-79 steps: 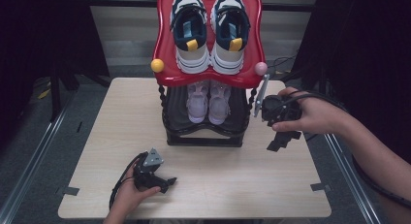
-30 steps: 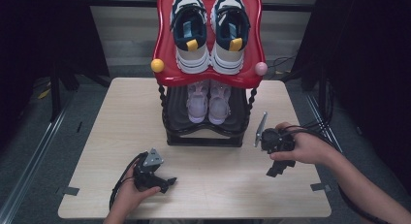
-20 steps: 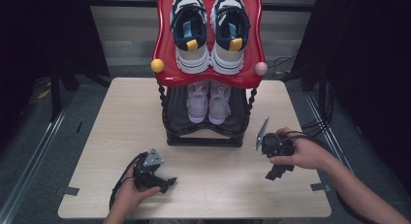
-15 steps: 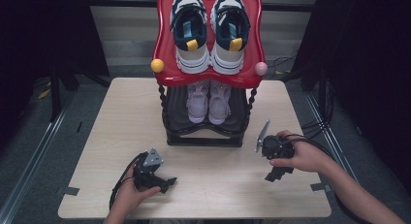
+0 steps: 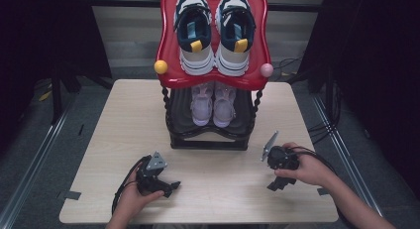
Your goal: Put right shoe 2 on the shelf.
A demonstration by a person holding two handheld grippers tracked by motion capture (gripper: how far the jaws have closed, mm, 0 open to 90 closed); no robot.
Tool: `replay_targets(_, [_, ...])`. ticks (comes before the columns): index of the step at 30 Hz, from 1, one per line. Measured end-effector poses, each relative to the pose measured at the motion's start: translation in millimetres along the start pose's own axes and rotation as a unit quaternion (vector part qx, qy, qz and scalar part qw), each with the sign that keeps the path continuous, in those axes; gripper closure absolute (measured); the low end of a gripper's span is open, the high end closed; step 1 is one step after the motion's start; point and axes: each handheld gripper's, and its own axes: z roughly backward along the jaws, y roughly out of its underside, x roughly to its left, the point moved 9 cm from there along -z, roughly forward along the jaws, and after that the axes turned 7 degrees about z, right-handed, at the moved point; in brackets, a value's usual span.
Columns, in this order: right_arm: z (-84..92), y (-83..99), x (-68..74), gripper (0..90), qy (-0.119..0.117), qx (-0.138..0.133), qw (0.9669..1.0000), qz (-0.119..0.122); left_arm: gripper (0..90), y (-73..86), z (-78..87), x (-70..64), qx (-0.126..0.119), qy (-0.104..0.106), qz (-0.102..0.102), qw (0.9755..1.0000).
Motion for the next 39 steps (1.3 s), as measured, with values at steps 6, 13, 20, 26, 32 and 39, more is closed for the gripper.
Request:
replay_targets(6, [-14.2,2.6,-0.3,22.0,-0.001,-0.015,0.9999,0.0,1.8,0.0,0.0,-0.1,0.001,0.002,0.0,1.0])
replay_targets(13, [-26.1,5.2,1.1,21.5,0.0,-0.036,0.9991,-0.022,1.8,0.0,0.0,0.0,0.0,0.0,0.0,1.0])
replay_targets(20, [-32.1,6.8,-0.5,19.7,0.004,-0.074,0.9966,-0.036,1.8,0.0,0.0,0.0,0.0,0.0,0.0,1.0])
replay_targets(26, [-34.6,8.2,-0.7,15.6,0.025,-0.103,0.9938,-0.032,1.8,0.0,0.0,0.0,0.0,0.0,0.0,1.0])
replay_targets(32, [-36.9,9.5,-2.3,14.2,0.052,-0.142,0.9882,-0.026,1.8,0.0,0.0,-0.1,0.0,0.0,0.0,1.0])
replay_targets(39, [-39.3,12.4,-4.3,13.5,0.086,-0.209,0.9731,-0.045,1.9,-0.2,0.1,0.2,-0.002,-0.001,-0.002,1.0])
